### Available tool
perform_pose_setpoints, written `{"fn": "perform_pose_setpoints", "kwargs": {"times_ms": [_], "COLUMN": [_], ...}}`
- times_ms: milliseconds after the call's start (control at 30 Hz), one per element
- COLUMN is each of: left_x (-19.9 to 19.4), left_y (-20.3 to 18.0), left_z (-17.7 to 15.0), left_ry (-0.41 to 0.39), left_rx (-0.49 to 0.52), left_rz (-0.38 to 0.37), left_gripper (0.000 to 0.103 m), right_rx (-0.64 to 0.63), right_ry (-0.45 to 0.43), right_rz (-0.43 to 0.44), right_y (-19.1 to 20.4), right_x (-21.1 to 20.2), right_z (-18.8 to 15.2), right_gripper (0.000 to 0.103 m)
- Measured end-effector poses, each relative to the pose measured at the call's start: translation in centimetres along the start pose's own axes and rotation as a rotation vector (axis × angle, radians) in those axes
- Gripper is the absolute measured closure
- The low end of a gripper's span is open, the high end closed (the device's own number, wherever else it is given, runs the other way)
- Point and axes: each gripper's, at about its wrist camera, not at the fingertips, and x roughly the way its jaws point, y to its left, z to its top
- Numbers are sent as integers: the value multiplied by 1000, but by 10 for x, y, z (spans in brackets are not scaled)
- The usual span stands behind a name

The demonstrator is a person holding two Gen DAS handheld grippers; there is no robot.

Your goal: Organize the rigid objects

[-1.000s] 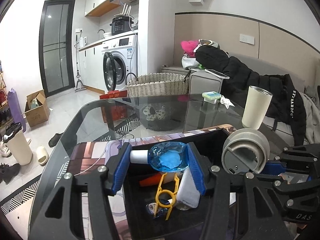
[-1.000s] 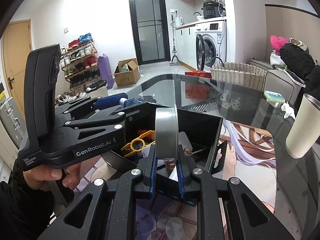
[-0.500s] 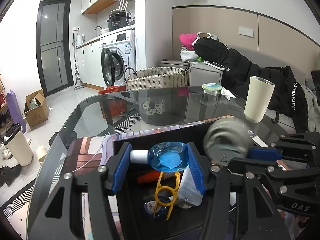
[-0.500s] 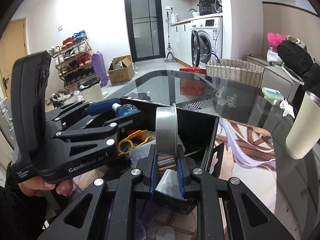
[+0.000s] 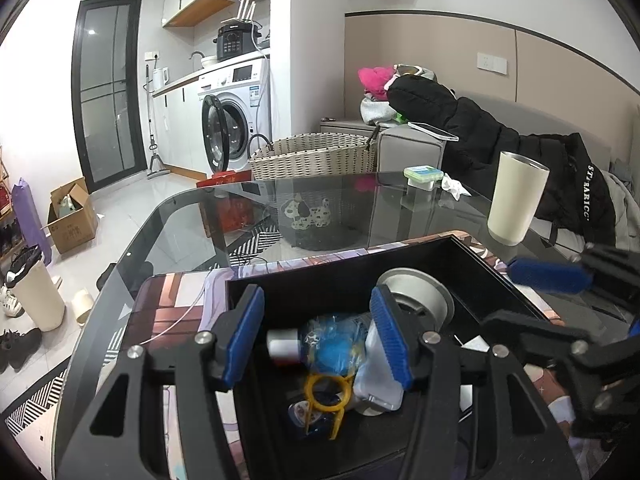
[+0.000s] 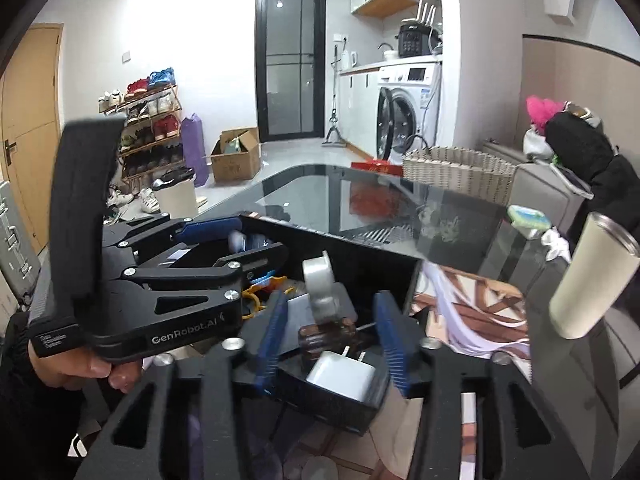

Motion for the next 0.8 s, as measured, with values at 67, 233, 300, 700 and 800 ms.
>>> {"fn": "perform_pose_setpoints", "kwargs": {"times_ms": [67, 233, 300, 700, 800], "left_x": [0, -13, -20, -51, -54], "left_y": [1, 6, 8, 17, 20], "left_z": [0, 5, 6, -14, -20], "left_ry": [4, -19, -34, -33, -35], "left_rx": [-6, -47, -60, -40, -38], "left_rz": [-22, -74, -70, 55, 86], "left_gripper": [30, 2, 0, 0, 0], "right_rx": [3, 77, 95, 35, 27], "right_ry": [-2, -41, -46, -89, -94], "right_rz": [1, -51, -62, -47, -42], "right_y": [-3, -19, -26, -15, -10], "right_x": [-4, -14, -16, -24, -25], "right_z": [-1, -6, -7, -13, -19], "right_gripper": [32, 1, 1, 0, 0]}}
